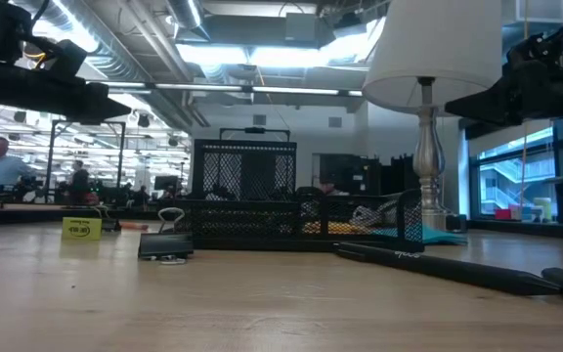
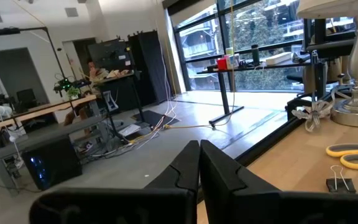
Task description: Pick and place office supplies into organizer
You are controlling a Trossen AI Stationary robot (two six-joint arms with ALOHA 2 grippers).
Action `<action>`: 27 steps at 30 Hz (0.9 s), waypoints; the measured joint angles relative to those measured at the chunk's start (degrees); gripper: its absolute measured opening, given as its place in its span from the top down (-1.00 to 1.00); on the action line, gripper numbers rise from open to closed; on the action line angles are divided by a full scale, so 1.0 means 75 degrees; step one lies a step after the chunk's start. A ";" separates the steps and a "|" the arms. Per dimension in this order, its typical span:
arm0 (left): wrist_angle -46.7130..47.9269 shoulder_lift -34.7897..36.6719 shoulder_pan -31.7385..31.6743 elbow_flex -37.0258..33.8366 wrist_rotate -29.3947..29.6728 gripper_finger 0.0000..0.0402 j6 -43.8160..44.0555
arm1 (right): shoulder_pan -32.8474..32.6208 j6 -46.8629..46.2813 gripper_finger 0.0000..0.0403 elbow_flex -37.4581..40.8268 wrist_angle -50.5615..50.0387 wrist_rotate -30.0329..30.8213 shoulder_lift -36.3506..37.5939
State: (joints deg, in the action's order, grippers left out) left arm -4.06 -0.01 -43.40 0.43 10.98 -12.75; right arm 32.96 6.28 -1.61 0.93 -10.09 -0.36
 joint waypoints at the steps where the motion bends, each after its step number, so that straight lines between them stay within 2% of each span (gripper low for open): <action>1: -0.0002 0.0001 0.0000 0.0001 0.0001 0.96 0.0000 | -0.0001 -0.0003 0.71 0.0000 0.0000 0.0000 0.0000; 12: -0.0002 0.0003 0.0003 0.0002 -0.0003 0.96 0.0335 | -0.0001 -0.1290 0.71 0.0001 0.0000 -0.0012 0.0002; 18: -0.0001 0.0003 0.0003 0.0003 -0.0020 0.97 0.1043 | -0.0001 -0.1201 0.71 0.0000 0.0003 -0.0009 0.0000; 27: -0.0057 0.0003 0.0003 0.0003 -0.0023 0.94 0.0939 | 0.0000 -0.1213 0.71 0.0000 0.0003 -0.0009 0.0001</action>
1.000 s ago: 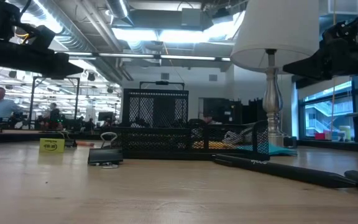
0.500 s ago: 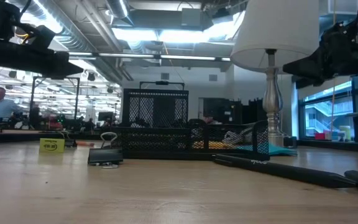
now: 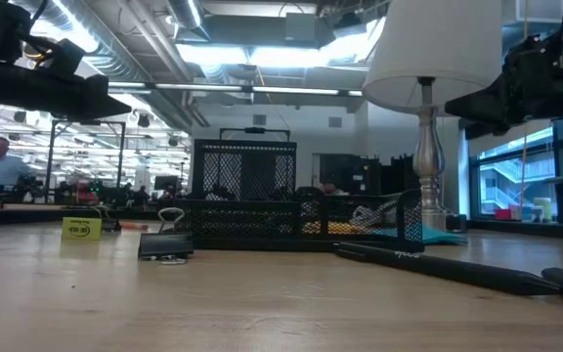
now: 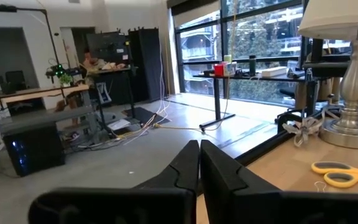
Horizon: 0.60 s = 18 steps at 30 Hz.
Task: Pick and place office supplies into organizer
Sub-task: Put the bottom black binder clip into the desk organizer
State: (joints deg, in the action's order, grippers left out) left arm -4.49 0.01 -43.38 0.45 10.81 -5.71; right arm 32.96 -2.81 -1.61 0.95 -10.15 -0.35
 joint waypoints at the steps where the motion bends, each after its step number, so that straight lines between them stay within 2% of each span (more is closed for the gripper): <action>1: -0.0003 -0.0002 0.0000 -0.0001 -0.0003 0.93 -0.0052 | -0.0001 -0.0003 0.71 0.0000 0.0000 0.0003 -0.0001; 5: -0.0003 -0.0003 0.0020 0.0000 -0.0143 0.78 -0.0315 | 0.0000 0.0012 0.71 0.0000 0.0000 0.0005 0.0000; 10: -0.0003 0.0000 0.0020 -0.0003 -0.0710 0.48 -0.0400 | 0.0002 0.0187 0.71 0.0001 0.0000 0.0017 -0.0001; 14: -0.0003 -0.0002 0.0020 -0.0002 -0.0731 0.26 -0.0403 | 0.0002 0.0245 0.71 0.0000 0.0000 0.0017 -0.0001; 18: -0.0004 -0.0003 0.0020 0.0000 -0.0734 0.14 -0.0369 | 0.0002 0.0245 0.71 0.0000 0.0000 0.0017 0.0000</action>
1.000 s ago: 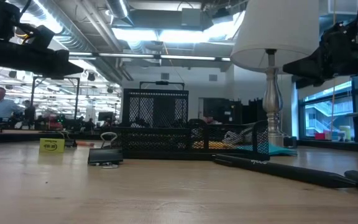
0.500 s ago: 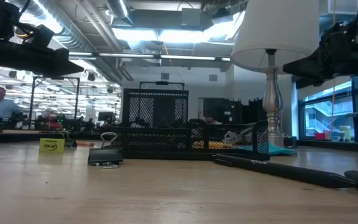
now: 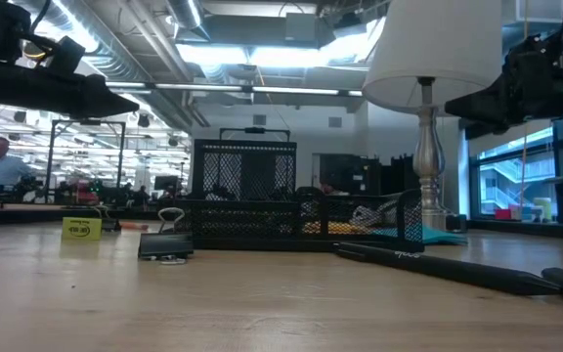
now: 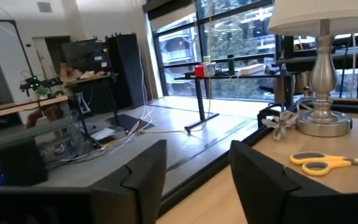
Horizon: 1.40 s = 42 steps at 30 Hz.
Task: Pick and place office supplies into organizer
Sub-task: Put the bottom black binder clip into the desk organizer
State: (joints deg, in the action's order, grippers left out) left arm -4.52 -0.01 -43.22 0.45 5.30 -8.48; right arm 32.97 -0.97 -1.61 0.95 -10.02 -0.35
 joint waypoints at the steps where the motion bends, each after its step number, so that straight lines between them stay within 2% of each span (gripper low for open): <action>1: -0.0001 0.0003 0.0000 -0.0003 -0.0003 0.13 0.0044 | 0.0000 0.0000 0.71 0.0000 0.0000 0.0000 -0.0001; 9: -0.0020 0.0001 0.0000 -0.0001 -0.0216 0.14 0.0831 | 0.0000 0.0022 0.71 0.0000 0.0000 -0.0003 0.0000; 12: -0.0433 0.0001 0.0008 0.0000 -0.1250 0.16 0.0610 | 0.0000 0.0083 0.71 0.0000 0.0000 -0.0003 0.0001; 15: -0.1362 -0.0023 0.0201 0.0000 -0.2281 0.16 0.0573 | 0.0000 0.0210 0.71 0.0000 0.0000 -0.0009 0.0000; 20: -0.2661 -0.0199 0.1024 0.0000 -0.3059 0.15 0.0303 | 0.0000 0.0331 0.71 0.0000 0.0008 -0.0007 -0.0002; 23: -0.2852 -0.0462 0.1651 0.0091 -0.2944 0.15 -0.0021 | 0.0000 0.0422 0.71 0.0000 0.0079 -0.0007 -0.0002; 30: -0.2860 -0.1671 0.3075 0.0815 -0.1976 0.15 -0.1025 | 0.0000 0.0569 0.71 0.0000 0.0506 -0.0006 -0.0002; 42: -0.2728 -0.5531 0.5287 0.3165 -0.0855 0.15 -0.2827 | 0.0000 0.0801 0.71 0.0000 0.0675 -0.0003 -0.0005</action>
State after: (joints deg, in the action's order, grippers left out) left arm -24.99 -41.50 -3.57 24.18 -1.12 -29.68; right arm 32.97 5.03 -1.61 6.02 -10.04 -0.38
